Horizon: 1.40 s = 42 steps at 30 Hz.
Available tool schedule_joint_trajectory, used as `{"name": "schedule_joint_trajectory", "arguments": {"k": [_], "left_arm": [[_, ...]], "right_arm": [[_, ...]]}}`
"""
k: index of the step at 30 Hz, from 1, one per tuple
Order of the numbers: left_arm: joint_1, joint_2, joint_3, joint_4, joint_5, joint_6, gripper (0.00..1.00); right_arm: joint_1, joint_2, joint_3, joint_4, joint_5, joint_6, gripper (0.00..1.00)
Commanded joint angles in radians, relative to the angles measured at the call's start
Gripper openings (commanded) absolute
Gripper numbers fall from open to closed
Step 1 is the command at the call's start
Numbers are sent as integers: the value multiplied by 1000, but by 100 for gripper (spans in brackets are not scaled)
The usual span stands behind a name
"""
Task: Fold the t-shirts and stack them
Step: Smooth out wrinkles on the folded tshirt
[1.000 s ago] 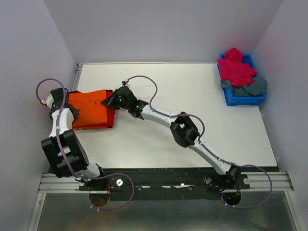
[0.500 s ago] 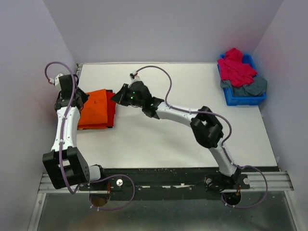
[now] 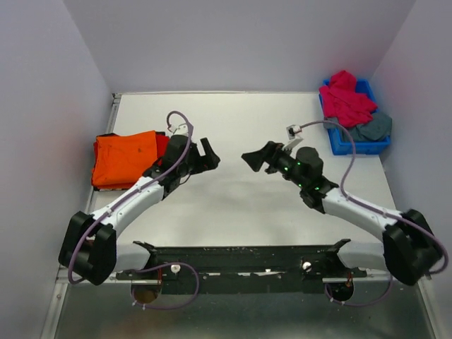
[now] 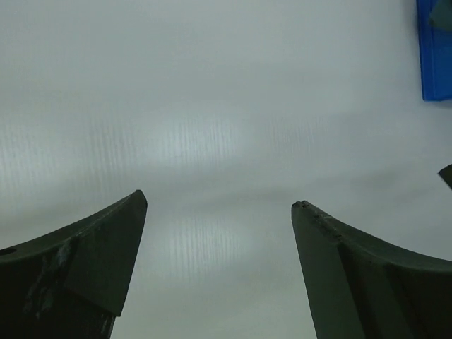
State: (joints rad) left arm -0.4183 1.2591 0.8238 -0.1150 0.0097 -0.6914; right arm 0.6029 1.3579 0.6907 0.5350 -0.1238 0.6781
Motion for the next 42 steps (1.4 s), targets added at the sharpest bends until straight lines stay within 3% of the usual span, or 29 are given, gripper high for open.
{"name": "schedule_joint_trajectory", "arguments": {"k": [1, 5, 12, 14, 20, 28, 42], "left_arm": [[-117, -6, -86, 254, -60, 35, 99], [-184, -52, -224, 444, -86, 72, 99], [-272, -17, -333, 641, -91, 197, 99], [-280, 2, -354, 679, -82, 191, 99], [-284, 30, -341, 695, 15, 136, 99], [-286, -36, -365, 681, -2, 147, 99], [-286, -17, -373, 722, -24, 153, 99]], "right_arm": [[-69, -262, -163, -153, 105, -190, 100], [-78, -462, -236, -335, 239, -320, 100], [-77, -715, -399, -333, 316, -380, 100], [-77, -718, -460, -236, 335, -393, 100], [-77, -662, -410, -274, 366, -388, 100], [-77, -583, -373, -264, 378, -403, 100], [-77, -568, -361, -256, 388, -420, 100]]}}
